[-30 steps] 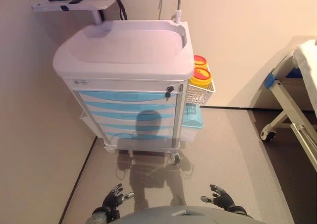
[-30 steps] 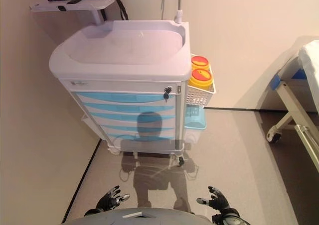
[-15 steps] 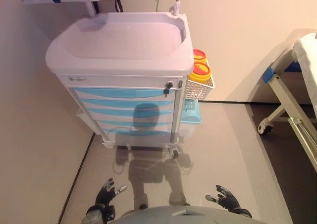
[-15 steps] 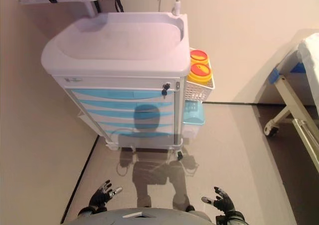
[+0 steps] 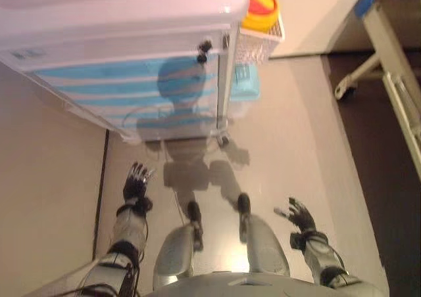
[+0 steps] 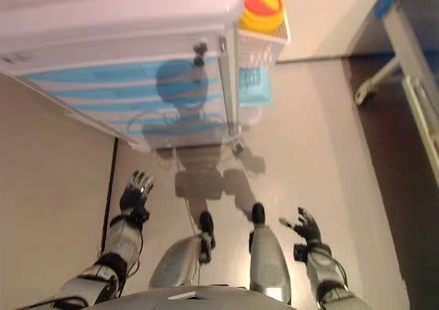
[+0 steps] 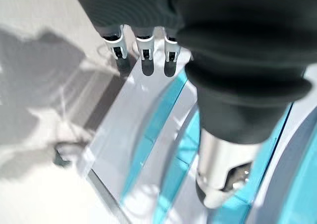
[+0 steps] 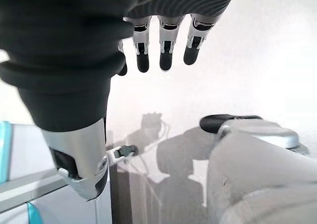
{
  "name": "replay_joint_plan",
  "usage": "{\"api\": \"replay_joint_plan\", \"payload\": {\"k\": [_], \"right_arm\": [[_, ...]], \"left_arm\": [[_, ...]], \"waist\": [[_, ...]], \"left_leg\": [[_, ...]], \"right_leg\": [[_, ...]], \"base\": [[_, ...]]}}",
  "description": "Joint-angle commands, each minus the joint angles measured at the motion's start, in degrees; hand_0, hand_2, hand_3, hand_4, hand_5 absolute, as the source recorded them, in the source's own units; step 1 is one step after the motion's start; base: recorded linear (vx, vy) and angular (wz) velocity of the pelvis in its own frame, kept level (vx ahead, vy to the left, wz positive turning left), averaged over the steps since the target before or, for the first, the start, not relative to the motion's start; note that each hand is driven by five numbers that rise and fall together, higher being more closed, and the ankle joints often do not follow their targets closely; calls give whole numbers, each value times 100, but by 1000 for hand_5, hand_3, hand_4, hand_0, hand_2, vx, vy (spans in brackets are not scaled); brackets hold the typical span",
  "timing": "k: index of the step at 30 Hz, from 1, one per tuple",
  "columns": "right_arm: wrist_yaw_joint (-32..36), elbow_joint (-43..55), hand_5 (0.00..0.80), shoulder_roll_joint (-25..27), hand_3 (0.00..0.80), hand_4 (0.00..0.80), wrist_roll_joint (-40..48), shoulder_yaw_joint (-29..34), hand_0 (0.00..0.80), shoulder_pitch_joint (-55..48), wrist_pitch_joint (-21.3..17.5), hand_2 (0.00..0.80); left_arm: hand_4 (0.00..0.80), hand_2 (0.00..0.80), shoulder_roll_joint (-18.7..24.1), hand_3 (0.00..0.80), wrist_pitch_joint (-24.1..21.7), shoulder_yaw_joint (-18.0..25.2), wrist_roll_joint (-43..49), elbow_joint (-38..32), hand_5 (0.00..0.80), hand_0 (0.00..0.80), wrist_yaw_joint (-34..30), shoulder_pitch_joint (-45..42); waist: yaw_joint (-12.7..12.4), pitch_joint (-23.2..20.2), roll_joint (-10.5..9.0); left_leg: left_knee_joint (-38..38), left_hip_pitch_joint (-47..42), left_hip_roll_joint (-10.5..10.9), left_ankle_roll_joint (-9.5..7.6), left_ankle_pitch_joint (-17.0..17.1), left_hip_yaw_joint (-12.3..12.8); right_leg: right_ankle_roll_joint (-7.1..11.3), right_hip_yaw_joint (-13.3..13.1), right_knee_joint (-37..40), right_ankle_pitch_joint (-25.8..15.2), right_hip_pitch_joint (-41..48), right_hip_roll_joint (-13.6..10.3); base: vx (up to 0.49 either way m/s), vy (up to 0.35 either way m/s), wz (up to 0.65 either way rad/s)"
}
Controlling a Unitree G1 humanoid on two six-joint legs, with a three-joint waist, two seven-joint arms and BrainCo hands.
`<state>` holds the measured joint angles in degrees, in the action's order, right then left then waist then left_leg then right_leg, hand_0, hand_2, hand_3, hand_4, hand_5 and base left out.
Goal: Open the drawer and pick up the medicine
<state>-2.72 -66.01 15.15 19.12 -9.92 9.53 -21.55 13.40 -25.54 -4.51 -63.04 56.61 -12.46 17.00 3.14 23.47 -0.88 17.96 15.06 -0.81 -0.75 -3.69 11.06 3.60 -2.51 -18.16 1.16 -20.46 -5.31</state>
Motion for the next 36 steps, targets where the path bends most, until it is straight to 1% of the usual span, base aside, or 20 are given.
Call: {"api": "replay_joint_plan", "payload": {"k": [1, 4, 6, 11, 13, 16, 17, 20, 24, 29, 31, 33, 35, 36], "right_arm": [[-114, 529, 0, 154, 0, 0, 172, -414, 0, -85, -184, 0], [-39, 513, 0, 134, 0, 0, 307, -563, 0, 76, -315, 0], [-26, 543, 0, 108, 0, 0, 369, -681, 0, 169, -370, 0], [-3, 658, 0, 135, 0, 0, 503, -859, 0, 209, -300, 0], [16, 690, 0, 132, 0, 0, 498, -929, 0, 165, -287, 0], [19, 812, 0, 96, 0, 0, 475, -1107, 0, 27, -267, 0], [22, 848, 0, 81, 0, 0, 499, -1158, 0, -32, -272, 0], [83, 903, 0, 60, 0, 0, 555, -1251, 0, -151, -328, 0], [113, 970, 0, 23, 0, 0, 523, -1360, 0, -307, -389, 0], [119, 993, 0, 14, 0, 0, 518, -1471, 0, -385, -395, 0], [116, 1014, 0, 19, 0, 0, 509, -1496, 0, -394, -374, 0], [105, 1047, 0, 29, 0, 0, 482, -1530, 0, -413, -343, 0], [125, 1061, 0, 37, 0, 0, 451, -1546, 0, -432, -329, 0], [127, 1061, 0, 41, 0, 0, 450, -1551, 0, -434, -324, 0]], "left_arm": [[0, 0, 161, 0, -174, 137, -1478, -584, 0, 0, -675, 190], [0, 0, 285, 0, -169, 239, -2050, -591, 0, 0, -1132, 604], [0, 0, 477, 0, -345, 317, -2333, -586, 0, 0, -1371, 979], [0, 0, 856, 0, -518, 430, -2733, -543, 0, 0, -1821, 1730], [0, 0, 1021, 0, -504, 407, -2786, -541, 0, 0, -1802, 2014], [0, 0, 1391, 0, -342, 340, -2798, -474, 0, 0, -1667, 2562], [0, 0, 1505, 0, -306, 302, -2805, -445, 0, 0, -1650, 2740], [0, 0, 1791, 0, -243, 197, -3067, -299, 0, 0, -1742, 3267], [0, 0, 2045, 0, -180, 101, -3631, -291, 0, 0, -2118, 3831], [0, 0, 2193, 0, -199, 28, -4232, -478, 0, 0, -2521, 4177], [0, 0, 2242, 0, -226, 5, -4292, -549, 0, 0, -2643, 4281], [0, 0, 2329, 0, -156, -38, -4399, -631, 0, 0, -2887, 4412], [0, 0, 2418, 0, -9, -95, -4568, -824, 0, 0, -3441, 4498], [0, 0, 2425, 0, -1, -101, -4586, -861, 0, 0, -3538, 4496]], "waist": [[146, 9, -131], [198, 132, -230], [239, 245, -357], [364, 373, -603], [403, 377, -676], [456, 372, -807], [455, 343, -795], [523, 335, -869], [582, 327, -919], [602, 317, -912], [606, 320, -904], [606, 323, -886], [590, 328, -892], [582, 333, -890]], "left_leg": [[1128, 752, 103, -288, -853, -188], [1216, 981, 35, -290, -876, -207], [1318, 1120, -13, -292, -936, -200], [1557, 1363, -67, -289, -1072, -142], [1657, 1432, -91, -289, -1132, -127], [1877, 1532, -130, -307, -1262, -135], [1954, 1473, -146, -301, -1487, -214], [2127, 1511, -172, -317, -1596, -223], [2261, 1511, -152, -338, -1696, -262], [2272, 1461, -114, -361, -1738, -285], [2264, 1442, -92, -369, -1740, -294], [2244, 1422, -72, -378, -1739, -305], [2192, 1403, -37, -388, -1704, -312], [2182, 1396, -32, -387, -1697, -315]], "right_leg": [[12, 66, -127, -40, -446, -48], [-9, -9, -160, -81, -660, 58], [-4, -49, -125, -151, -775, 132], [1, -118, 49, -329, -918, 243], [4, -138, 79, -360, -943, 263], [0, -130, 53, -360, -953, 294], [31, -129, 4, -214, -888, 334], [35, -116, -11, -225, -868, 323], [37, -116, -21, -228, -818, 299], [11, -143, -15, -200, -744, 283], [2, -162, -18, -187, -720, 287], [-6, -176, -8, -178, -695, 285], [-10, -176, 25, -196, -673, 271], [-12, -171, 29, -195, -664, 268]], "base": [[-97, 22, -27], [-68, -4, -34], [-50, -39, -17], [-13, -27, -17], [16, -44, -18], [59, -69, -16], [143, -33, -15], [87, -39, -12], [57, -28, 4], [46, -6, 5], [36, 2, 2], [0, 0, 0], [3, -10, 5], [4, -7, 7]]}}
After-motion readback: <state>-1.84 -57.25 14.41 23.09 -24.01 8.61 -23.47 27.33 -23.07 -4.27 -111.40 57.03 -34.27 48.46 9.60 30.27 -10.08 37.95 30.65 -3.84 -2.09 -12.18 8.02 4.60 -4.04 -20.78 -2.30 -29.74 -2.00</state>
